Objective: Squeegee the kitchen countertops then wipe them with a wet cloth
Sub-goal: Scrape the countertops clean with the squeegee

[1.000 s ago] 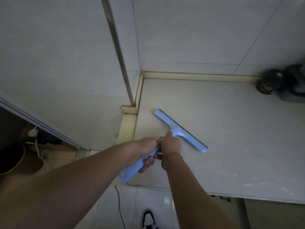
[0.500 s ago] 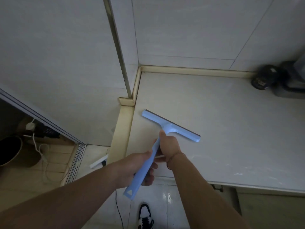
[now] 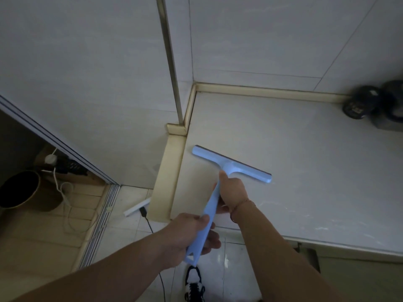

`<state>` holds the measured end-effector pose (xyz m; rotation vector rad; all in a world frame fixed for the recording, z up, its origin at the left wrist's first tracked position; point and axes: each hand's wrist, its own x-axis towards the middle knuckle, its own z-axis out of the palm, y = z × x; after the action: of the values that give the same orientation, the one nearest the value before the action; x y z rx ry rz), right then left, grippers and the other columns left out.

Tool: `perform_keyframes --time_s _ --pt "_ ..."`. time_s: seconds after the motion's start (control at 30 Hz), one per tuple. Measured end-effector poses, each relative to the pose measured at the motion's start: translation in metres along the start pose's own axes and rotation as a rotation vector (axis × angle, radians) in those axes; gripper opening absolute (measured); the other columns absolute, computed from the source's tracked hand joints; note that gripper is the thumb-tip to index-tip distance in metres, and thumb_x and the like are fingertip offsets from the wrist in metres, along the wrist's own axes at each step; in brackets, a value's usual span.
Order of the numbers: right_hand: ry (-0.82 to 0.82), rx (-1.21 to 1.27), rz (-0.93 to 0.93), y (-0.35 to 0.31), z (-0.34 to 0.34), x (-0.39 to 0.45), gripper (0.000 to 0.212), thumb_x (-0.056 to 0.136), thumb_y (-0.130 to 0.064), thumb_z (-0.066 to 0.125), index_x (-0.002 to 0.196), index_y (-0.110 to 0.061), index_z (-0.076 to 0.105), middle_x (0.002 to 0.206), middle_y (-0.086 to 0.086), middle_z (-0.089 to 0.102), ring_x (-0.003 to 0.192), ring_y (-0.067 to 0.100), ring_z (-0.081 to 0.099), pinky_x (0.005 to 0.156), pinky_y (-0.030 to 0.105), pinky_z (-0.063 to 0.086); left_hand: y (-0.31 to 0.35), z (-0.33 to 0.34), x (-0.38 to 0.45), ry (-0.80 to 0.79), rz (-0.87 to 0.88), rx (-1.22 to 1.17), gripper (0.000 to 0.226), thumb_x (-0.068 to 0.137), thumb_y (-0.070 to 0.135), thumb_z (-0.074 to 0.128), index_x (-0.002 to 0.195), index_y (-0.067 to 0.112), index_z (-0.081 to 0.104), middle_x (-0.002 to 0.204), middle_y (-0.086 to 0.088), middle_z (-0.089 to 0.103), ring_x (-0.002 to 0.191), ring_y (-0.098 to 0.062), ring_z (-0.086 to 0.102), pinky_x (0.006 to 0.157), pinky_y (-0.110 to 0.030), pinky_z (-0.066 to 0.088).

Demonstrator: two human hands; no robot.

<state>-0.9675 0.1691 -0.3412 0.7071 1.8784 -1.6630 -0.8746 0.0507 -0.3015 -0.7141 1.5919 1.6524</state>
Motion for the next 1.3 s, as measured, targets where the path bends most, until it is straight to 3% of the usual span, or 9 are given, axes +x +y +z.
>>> perform_keyframes --time_s 0.13,0.27,0.37,0.47,0.6,0.93,1.17,1.23,1.3 --pt "-0.016 -0.053 -0.030 0.007 -0.006 -0.001 0.048 0.101 -0.039 0.040 0.073 -0.005 0.060 0.069 0.012 0.061 0.059 0.025 0.061 0.039 0.023 0.045 -0.004 0.012 -0.003 0.038 -0.035 -0.060 0.027 0.101 0.023 0.048 0.096 0.000 0.060 0.084 -0.015 0.070 0.077 -0.028 0.068 0.081 -0.041 0.056" --pt "-0.018 -0.114 -0.095 0.010 -0.014 0.001 0.050 0.101 -0.038 0.042 0.066 -0.007 0.061 0.064 0.006 0.062 0.058 0.022 0.063 0.045 0.025 0.049 -0.006 0.032 -0.007 -0.112 -0.328 -0.183 0.031 0.101 0.005 0.038 0.073 0.005 0.053 0.068 -0.015 0.058 0.064 -0.029 0.052 0.058 -0.024 0.049" --pt "-0.093 -0.266 -0.139 0.023 -0.006 -0.006 0.054 0.100 -0.038 0.044 0.060 -0.008 0.061 0.058 0.008 0.061 0.049 0.017 0.061 0.049 0.027 0.051 -0.018 0.037 -0.008 -0.001 -0.266 -0.257 0.027 0.099 0.011 0.048 0.091 -0.012 0.061 0.075 -0.025 0.068 0.068 -0.036 0.066 0.063 -0.040 0.056" --pt "0.006 -0.401 -0.246 0.042 0.007 -0.010 0.061 0.099 -0.044 0.042 0.064 0.000 0.067 0.069 0.017 0.068 0.070 0.030 0.066 0.071 0.034 0.053 -0.030 0.042 -0.014 0.040 -0.252 -0.265 0.029 0.098 0.009 0.053 0.087 -0.016 0.062 0.070 -0.029 0.064 0.060 -0.037 0.064 0.071 -0.048 0.054" --pt "-0.041 -0.369 -0.259 0.032 -0.001 -0.006 0.057 0.101 -0.039 0.042 0.052 -0.014 0.061 0.048 -0.005 0.058 0.052 0.008 0.057 0.049 0.010 0.041 -0.025 0.033 -0.014 -0.025 -0.233 -0.242 0.030 0.099 0.016 0.051 0.094 -0.012 0.060 0.073 -0.023 0.065 0.066 -0.034 0.065 0.069 -0.043 0.055" --pt "-0.086 -0.237 -0.199 0.048 0.002 -0.032 0.057 0.102 -0.036 0.042 0.056 -0.004 0.057 0.036 -0.004 0.052 0.032 0.010 0.055 0.035 0.021 0.043 -0.048 0.031 -0.019 -0.023 -0.238 -0.242 0.029 0.097 0.012 0.053 0.086 -0.013 0.063 0.070 -0.025 0.064 0.064 -0.034 0.063 0.059 -0.037 0.055" --pt "-0.084 -0.198 -0.145 0.051 0.003 -0.040 0.056 0.101 -0.040 0.043 0.059 -0.004 0.056 0.048 0.002 0.054 0.036 0.016 0.058 0.036 0.022 0.043 -0.053 0.023 -0.021 -0.018 -0.208 0.028 0.028 0.095 0.020 0.058 0.091 -0.005 0.069 0.075 -0.012 0.071 0.068 -0.020 0.069 0.065 -0.026 0.055" --pt "-0.101 -0.241 -0.148 0.062 0.006 -0.046 0.057 0.101 -0.043 0.040 0.058 -0.008 0.057 0.048 0.002 0.055 0.044 0.022 0.063 0.040 0.028 0.049 -0.063 0.014 -0.025 -0.022 -0.152 0.298 0.039 0.090 0.041 0.060 0.100 0.006 0.071 0.093 -0.008 0.074 0.086 -0.016 0.070 0.080 -0.027 0.054" --pt "-0.118 -0.271 -0.169 0.066 0.010 -0.052 0.057 0.100 -0.045 0.039 0.056 -0.013 0.057 0.051 0.002 0.058 0.057 0.031 0.068 0.052 0.037 0.056 -0.068 0.007 -0.028 -0.049 -0.118 0.384 0.035 0.084 0.050 0.060 0.090 0.018 0.073 0.101 -0.008 0.073 0.098 -0.018 0.068 0.094 -0.033 0.049"
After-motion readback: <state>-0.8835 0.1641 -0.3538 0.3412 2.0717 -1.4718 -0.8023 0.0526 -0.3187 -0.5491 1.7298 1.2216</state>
